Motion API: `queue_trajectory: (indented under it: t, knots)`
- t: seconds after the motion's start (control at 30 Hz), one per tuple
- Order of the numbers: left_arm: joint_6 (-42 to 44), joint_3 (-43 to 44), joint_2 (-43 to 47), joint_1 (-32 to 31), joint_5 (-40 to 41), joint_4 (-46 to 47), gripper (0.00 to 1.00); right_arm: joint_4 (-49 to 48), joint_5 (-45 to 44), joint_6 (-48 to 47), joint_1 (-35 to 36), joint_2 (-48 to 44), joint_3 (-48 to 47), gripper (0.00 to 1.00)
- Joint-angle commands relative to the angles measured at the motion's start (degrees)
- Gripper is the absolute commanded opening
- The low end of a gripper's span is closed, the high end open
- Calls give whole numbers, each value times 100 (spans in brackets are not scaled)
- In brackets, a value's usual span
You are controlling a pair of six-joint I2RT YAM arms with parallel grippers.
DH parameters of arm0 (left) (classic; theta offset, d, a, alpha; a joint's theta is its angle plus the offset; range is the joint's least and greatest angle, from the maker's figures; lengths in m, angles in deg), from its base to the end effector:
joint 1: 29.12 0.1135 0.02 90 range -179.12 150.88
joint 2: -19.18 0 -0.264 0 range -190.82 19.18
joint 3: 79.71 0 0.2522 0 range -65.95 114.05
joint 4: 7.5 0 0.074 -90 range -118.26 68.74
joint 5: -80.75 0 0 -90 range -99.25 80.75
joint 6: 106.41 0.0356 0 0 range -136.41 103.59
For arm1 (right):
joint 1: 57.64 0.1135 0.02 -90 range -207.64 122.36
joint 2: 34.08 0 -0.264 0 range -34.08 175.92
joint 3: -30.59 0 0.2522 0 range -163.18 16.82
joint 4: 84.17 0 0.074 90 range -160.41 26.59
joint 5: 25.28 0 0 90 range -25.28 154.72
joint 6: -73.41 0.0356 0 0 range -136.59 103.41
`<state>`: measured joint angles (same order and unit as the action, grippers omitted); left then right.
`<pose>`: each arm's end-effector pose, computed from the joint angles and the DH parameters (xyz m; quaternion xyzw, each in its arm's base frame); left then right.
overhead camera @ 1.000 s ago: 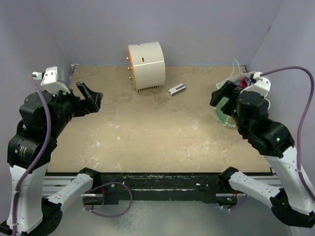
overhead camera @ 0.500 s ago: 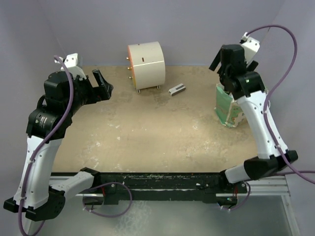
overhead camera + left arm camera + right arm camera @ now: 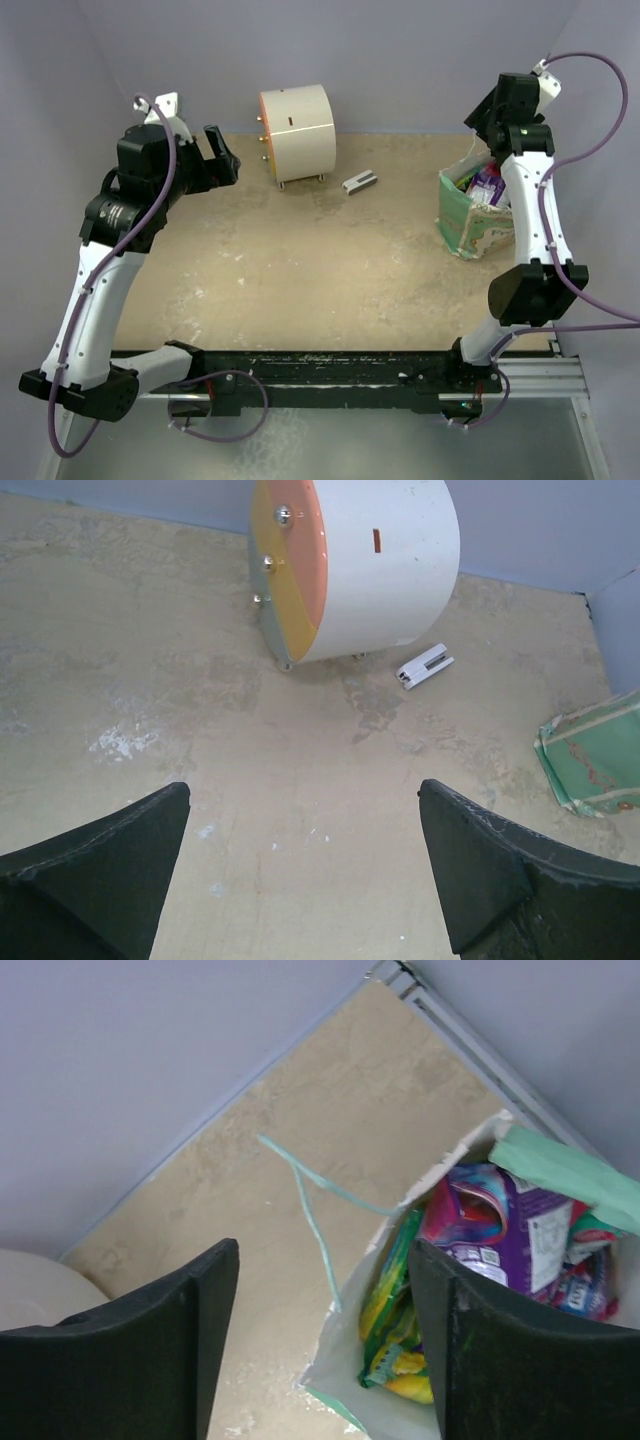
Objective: Take the snacks out of the paper bag
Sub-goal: Move the paper bag to the center of the board.
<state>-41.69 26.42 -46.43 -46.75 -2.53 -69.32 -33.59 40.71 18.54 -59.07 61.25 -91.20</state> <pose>0.1962 -0.0580 0.4781 -0.0880 0.8201 -0.1610 0.5419 0.3670 -0.0237 0.4452 0.3649 0.7440 -0.0129 0.5596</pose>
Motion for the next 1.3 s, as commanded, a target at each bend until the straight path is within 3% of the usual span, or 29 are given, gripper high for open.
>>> queue_trajectory:
  t: [0.0,0.2,0.87,1.03,1.17,1.27]
  knots:
    - [169,275,-213,40,109,426,99,-860,739,-199,3,-100,140,68]
    - [141,304,-432,35,-72,580,99,-1308,895,-301,-23,-115,637,62]
    - [262,590,-842,33,190,503,99,-1588,1142,-435,-198,591,599,51]
    - [252,648,-975,34,186,562,99,-1688,1400,-687,-217,611,590,28]
    - [254,621,-1010,36,142,578,99,-1860,1724,-909,-217,593,676,2]
    - [202,515,-965,40,130,556,99,-1975,2307,-1063,-217,571,704,0]
